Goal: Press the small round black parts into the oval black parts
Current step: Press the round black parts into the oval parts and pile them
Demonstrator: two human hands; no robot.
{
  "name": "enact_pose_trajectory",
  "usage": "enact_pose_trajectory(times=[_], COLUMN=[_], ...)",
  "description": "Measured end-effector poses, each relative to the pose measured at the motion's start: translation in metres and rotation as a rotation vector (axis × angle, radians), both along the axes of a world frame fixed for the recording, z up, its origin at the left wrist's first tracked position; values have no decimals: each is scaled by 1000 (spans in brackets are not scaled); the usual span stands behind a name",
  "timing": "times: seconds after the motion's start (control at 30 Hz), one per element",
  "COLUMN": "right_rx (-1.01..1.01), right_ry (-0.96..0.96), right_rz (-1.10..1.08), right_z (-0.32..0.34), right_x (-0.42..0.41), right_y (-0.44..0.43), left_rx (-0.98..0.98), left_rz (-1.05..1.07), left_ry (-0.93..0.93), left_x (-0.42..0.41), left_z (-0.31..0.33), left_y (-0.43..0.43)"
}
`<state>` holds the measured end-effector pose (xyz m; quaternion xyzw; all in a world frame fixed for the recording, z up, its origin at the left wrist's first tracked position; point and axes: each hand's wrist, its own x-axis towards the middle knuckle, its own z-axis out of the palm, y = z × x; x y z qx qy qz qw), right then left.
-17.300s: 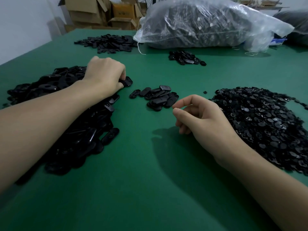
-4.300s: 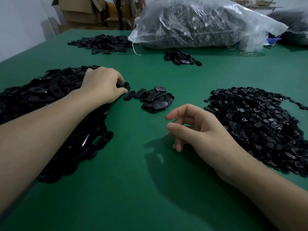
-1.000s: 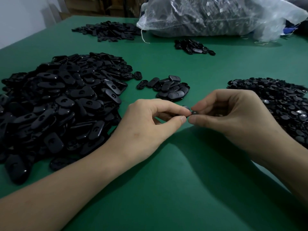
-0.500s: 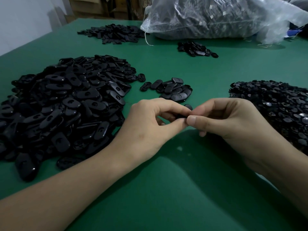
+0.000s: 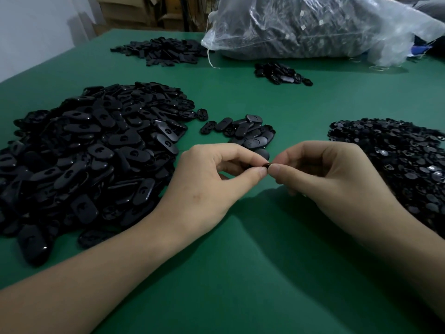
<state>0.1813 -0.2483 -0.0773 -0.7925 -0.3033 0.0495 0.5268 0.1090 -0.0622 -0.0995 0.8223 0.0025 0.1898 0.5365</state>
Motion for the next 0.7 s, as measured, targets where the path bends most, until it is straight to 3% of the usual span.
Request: enact_pose_trajectory(times=[0.33,0.4,0.6,0.7], right_rx=[-238,-219,-11,-14], right_ry=[-477,-432,23,29], right_rz=[-99,-85,-1,9], right_z=[5,4,-2,-3], right_x=[-8,-8,-1,-1], right_y=[1,1,0,0], left_rx=[-44,-29,-37,-14], left_rz=[-6,-2,-9,-7], left_ry=[40,32,45,53], left_x=[1,0,0,0], left_z=[-1,-1,1,0], left_y=[-2,-3,-2,-2])
